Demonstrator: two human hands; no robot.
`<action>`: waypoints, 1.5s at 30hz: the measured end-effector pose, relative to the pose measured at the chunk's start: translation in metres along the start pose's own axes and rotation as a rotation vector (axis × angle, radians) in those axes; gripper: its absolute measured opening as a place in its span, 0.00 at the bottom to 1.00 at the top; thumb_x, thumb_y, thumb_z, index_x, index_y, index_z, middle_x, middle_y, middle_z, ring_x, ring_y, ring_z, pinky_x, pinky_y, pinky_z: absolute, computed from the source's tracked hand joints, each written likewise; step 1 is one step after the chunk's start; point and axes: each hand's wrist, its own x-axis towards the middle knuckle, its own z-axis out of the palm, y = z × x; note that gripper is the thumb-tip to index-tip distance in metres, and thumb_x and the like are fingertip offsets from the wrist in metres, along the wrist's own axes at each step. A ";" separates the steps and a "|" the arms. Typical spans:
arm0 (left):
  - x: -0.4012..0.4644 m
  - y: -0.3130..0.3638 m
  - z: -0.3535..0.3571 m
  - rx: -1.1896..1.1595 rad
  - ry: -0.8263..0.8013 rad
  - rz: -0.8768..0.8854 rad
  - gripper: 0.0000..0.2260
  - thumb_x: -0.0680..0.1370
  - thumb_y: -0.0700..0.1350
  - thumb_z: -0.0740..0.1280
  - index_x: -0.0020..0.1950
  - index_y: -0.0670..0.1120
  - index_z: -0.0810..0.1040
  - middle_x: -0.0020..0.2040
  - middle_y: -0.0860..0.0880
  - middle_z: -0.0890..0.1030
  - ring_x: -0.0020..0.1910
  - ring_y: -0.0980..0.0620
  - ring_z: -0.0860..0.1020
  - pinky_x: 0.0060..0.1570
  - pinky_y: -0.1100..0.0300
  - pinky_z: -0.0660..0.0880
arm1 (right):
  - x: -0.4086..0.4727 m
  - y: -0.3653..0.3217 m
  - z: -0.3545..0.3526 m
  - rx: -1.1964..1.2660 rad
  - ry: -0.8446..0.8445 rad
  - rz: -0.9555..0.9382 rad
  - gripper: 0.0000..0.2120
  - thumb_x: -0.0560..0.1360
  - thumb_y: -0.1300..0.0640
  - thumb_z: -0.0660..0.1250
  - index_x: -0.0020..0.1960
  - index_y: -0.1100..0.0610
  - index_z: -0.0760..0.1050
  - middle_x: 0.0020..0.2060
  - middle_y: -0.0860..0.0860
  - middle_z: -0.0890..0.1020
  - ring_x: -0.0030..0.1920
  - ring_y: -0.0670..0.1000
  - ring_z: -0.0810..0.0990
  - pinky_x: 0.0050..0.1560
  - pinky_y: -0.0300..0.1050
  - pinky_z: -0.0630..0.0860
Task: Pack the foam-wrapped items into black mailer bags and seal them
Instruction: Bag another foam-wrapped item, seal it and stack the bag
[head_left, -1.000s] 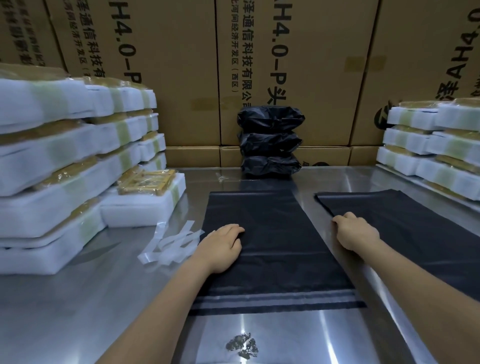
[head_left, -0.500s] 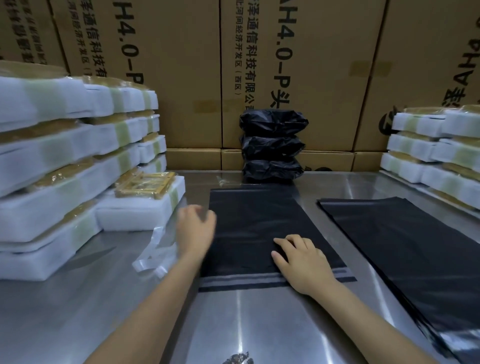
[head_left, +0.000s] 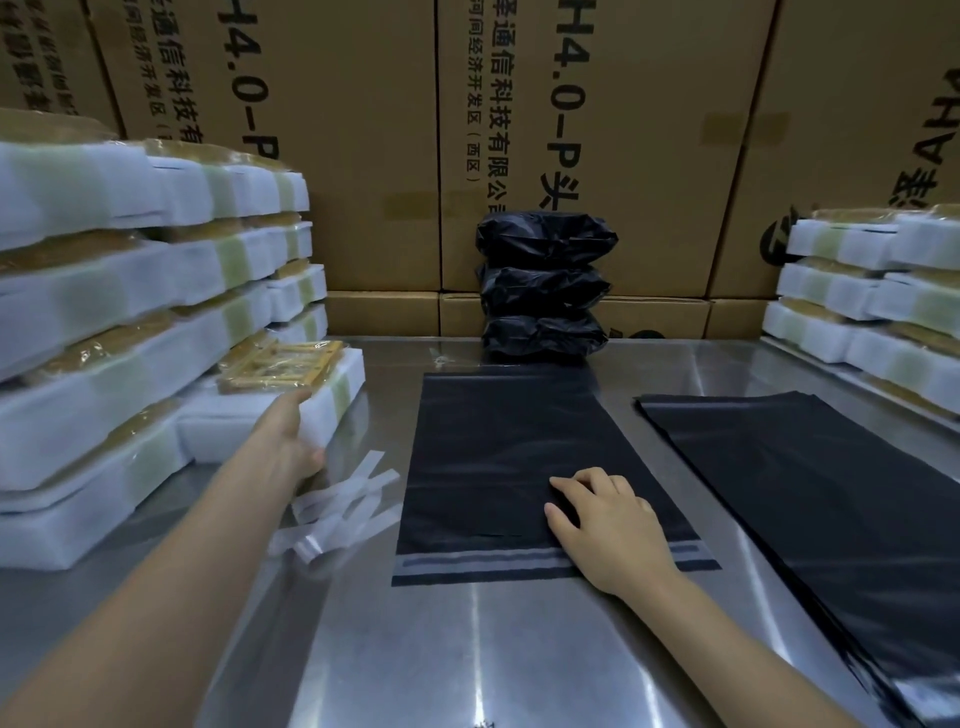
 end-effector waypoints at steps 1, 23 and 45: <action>0.001 0.002 -0.002 -0.018 0.009 -0.025 0.27 0.75 0.52 0.69 0.72 0.49 0.65 0.68 0.47 0.65 0.68 0.46 0.66 0.58 0.56 0.71 | -0.001 0.001 0.000 -0.002 -0.003 0.003 0.23 0.80 0.41 0.51 0.74 0.45 0.62 0.66 0.43 0.67 0.67 0.48 0.64 0.67 0.46 0.64; 0.025 0.029 0.015 -0.040 -0.023 0.072 0.27 0.73 0.57 0.70 0.68 0.50 0.67 0.59 0.50 0.75 0.61 0.50 0.75 0.61 0.53 0.70 | 0.006 0.002 0.002 0.086 -0.056 0.053 0.31 0.78 0.33 0.44 0.77 0.46 0.56 0.73 0.43 0.64 0.74 0.45 0.58 0.74 0.53 0.52; -0.145 -0.164 0.077 -0.046 -0.468 0.155 0.25 0.68 0.39 0.74 0.60 0.47 0.66 0.54 0.46 0.79 0.52 0.50 0.79 0.52 0.54 0.78 | -0.016 -0.012 -0.024 1.557 -0.035 0.206 0.45 0.61 0.33 0.73 0.70 0.53 0.65 0.61 0.49 0.79 0.60 0.50 0.79 0.64 0.50 0.74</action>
